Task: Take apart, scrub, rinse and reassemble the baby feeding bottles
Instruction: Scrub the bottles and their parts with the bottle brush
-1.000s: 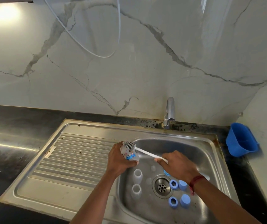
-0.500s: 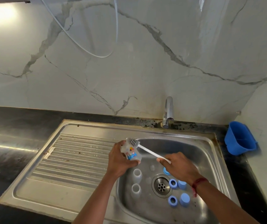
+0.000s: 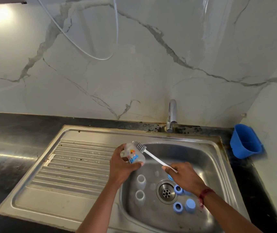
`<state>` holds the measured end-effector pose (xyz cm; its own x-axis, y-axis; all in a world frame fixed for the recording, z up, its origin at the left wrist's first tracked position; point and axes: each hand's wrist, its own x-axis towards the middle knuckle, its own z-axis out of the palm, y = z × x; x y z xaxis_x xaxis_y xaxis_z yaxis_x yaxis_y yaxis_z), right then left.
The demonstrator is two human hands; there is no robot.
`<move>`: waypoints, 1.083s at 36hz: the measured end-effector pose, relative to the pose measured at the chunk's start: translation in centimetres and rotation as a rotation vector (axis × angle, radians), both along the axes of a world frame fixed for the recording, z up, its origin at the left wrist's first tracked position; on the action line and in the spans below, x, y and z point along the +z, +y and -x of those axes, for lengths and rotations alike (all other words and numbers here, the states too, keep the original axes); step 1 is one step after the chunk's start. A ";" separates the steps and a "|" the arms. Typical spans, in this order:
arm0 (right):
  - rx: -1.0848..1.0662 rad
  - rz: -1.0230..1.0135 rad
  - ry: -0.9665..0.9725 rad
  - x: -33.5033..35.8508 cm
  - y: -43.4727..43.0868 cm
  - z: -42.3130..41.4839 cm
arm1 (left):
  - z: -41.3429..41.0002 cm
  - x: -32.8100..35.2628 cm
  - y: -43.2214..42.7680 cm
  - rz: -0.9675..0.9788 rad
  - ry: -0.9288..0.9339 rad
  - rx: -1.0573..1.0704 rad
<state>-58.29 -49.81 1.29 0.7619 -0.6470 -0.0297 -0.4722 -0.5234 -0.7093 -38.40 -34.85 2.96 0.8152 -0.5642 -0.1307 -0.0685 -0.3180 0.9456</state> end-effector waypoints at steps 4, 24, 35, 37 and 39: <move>-0.018 -0.022 -0.014 -0.3 0.4 0.0 | 0.4 0.2 0.1 0.047 0.044 -0.019; -0.065 -0.179 -0.075 -3.0 1.9 0.2 | 1.5 -1.5 -0.1 0.297 0.305 0.044; -0.317 -0.222 -0.095 -4.6 0.7 0.6 | 0.0 -3.3 -0.9 0.159 0.459 0.015; -0.320 -0.284 -0.083 -5.4 0.7 0.3 | -0.1 -3.6 -1.3 0.208 0.615 0.024; -0.322 -0.354 -0.091 -6.1 0.6 -0.3 | -0.2 -3.8 -1.9 0.264 0.734 0.055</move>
